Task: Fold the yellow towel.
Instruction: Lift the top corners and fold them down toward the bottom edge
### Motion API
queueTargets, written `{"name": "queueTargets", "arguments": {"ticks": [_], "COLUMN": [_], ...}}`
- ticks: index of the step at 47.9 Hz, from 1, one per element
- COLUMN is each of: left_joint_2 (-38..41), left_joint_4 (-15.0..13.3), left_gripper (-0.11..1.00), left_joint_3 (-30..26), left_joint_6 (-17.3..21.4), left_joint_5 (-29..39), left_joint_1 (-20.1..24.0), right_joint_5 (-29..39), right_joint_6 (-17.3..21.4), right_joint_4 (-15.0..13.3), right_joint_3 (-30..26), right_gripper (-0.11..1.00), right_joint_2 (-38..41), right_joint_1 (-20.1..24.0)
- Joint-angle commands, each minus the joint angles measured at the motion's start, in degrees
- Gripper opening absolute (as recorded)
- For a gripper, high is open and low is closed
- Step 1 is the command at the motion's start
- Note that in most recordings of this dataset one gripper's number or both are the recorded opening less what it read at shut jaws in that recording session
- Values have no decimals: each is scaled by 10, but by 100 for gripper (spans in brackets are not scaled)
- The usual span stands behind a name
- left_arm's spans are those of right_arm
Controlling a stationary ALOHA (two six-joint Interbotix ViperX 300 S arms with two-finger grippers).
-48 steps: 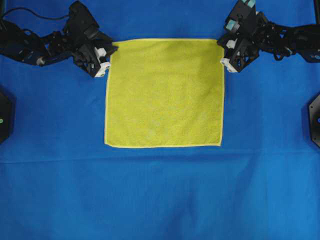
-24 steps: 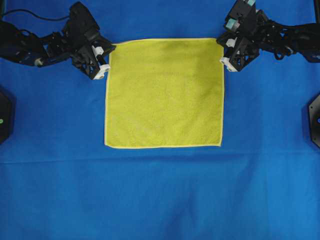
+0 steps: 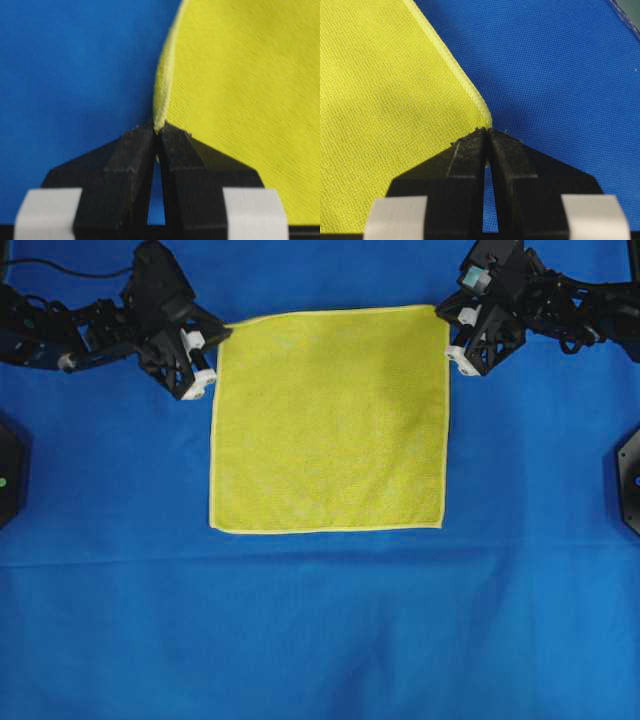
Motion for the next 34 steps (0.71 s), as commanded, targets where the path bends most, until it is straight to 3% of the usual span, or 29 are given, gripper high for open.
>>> {"name": "queueTargets", "arguments": {"ticks": [1,19,34], "left_joint_2": [-22,-117,-118], "left_joint_4": [-1,-1,-1], "left_gripper": [1,1,1], "left_joint_3": [-1,57,70], "left_joint_6": [2,-4,-31], "left_joint_5": [4,25,56], "left_joint_1": [-18,-97,-204], "right_joint_5": [-2,34,40], "right_joint_6": [2,17,63], "right_joint_4": [0,17,29], "right_joint_3": [0,46,83], "right_gripper": [3,3,3], "right_joint_2": [-18,-106,-151], "right_joint_1": [14,119,202]}}
